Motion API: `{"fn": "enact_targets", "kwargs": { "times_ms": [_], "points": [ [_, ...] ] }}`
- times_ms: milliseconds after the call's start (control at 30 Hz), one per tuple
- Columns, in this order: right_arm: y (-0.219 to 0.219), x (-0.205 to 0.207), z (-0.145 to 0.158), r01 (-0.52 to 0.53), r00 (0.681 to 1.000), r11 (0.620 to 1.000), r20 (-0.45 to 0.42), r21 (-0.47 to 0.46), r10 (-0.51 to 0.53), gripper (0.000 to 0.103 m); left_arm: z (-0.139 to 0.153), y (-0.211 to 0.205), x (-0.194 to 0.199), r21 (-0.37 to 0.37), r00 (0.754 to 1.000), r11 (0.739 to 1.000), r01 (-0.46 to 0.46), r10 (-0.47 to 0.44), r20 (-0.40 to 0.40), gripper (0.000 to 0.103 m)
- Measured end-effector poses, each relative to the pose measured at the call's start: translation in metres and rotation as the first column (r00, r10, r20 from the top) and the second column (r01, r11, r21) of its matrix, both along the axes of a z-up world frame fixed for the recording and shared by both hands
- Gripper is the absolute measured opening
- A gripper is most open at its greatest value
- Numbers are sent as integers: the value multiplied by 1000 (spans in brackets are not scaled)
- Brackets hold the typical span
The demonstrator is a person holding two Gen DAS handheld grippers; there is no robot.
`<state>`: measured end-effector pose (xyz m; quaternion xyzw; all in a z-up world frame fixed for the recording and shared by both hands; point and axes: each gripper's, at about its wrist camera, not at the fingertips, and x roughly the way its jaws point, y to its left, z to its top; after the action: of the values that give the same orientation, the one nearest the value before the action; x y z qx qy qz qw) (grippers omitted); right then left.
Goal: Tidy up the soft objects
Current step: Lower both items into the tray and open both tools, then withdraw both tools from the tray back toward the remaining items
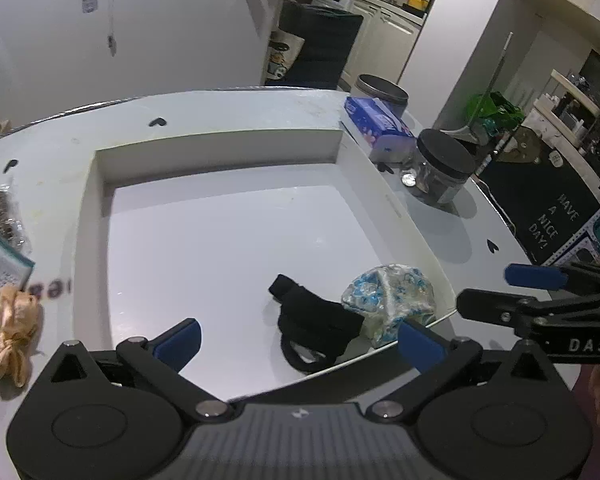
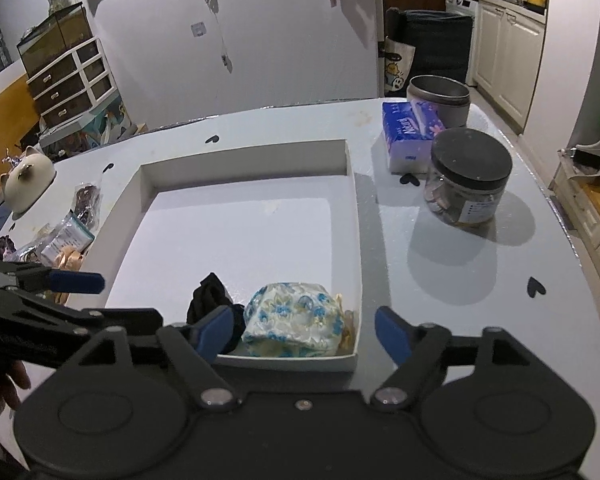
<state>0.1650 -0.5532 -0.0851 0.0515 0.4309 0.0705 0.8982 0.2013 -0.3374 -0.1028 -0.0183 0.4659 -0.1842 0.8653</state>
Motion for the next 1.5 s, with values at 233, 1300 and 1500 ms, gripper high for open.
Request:
{"fn": "enact_targets", "kwargs": {
  "times_ms": [233, 1300, 1500],
  "points": [
    [-2, -18, 7, 36, 999, 999, 32, -13, -35, 101, 8, 8, -18, 9, 999, 999, -36, 35, 34, 103],
    [17, -58, 17, 79, 989, 997, 125, -20, -76, 103, 25, 76, -65, -50, 979, 985, -166, 170, 110, 103],
    [45, -57, 17, 77, 989, 997, 126, -30, -72, 103, 29, 115, -67, -69, 970, 977, -201, 208, 125, 103]
  ]
}}
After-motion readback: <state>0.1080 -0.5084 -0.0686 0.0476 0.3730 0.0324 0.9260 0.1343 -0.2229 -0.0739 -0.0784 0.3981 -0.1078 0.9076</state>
